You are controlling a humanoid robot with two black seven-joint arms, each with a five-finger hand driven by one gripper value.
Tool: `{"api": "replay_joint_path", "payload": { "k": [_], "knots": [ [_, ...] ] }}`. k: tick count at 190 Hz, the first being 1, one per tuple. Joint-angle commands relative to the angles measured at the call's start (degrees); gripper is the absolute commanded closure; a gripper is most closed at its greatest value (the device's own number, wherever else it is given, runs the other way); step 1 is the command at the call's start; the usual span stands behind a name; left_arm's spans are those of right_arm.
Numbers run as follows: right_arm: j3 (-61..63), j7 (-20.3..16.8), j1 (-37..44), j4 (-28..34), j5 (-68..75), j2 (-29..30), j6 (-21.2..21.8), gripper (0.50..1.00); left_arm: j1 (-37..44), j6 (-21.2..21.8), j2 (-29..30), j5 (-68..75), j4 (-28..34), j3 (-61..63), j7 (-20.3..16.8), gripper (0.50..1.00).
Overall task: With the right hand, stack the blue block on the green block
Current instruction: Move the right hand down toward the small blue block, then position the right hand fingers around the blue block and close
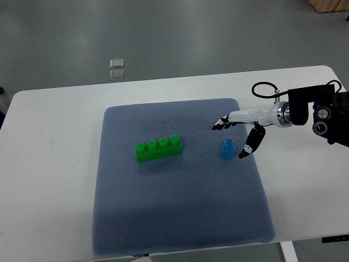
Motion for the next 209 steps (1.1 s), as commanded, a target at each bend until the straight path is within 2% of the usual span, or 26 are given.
{"api": "replay_joint_path", "payload": {
  "k": [1,39,76,114,173,191,209],
  "knots": [
    [-0.5,-2.9,0.0,0.0,0.0,0.8,0.1,0.589,0.0,0.0,0.0,0.0,0.0,0.0,0.0,0.500],
    [-0.4,-6.5,0.0,0.0,0.9,2.4,-0.1,0.591,0.0,0.0,0.0,0.0,0.0,0.0,0.0,0.500],
    [-0.3,-6.8,0.1,-0.4,1.3,3.7,-0.3,0.591,0.0,0.0,0.0,0.0,0.0,0.0,0.0,0.500],
    [-0.1,-9.7,0.2,-2.1,1.5,5.0,-1.1,0.593,0.0,0.0,0.0,0.0,0.0,0.0,0.0,0.500],
    [0.2,-10.0,-0.6,-2.2,1.5,5.4,-1.8,0.595,0.0,0.0,0.0,0.0,0.0,0.1,0.0,0.500],
    [0.2,-12.0,-0.9,-2.5,1.5,5.6,-2.1,0.597,0.0,0.0,0.0,0.0,0.0,0.0,0.0,0.500],
    [0.2,-12.1,-1.2,-3.2,1.4,6.3,-2.9,0.597,0.0,0.0,0.0,0.0,0.0,0.0,0.0,0.500]
  ]
}}
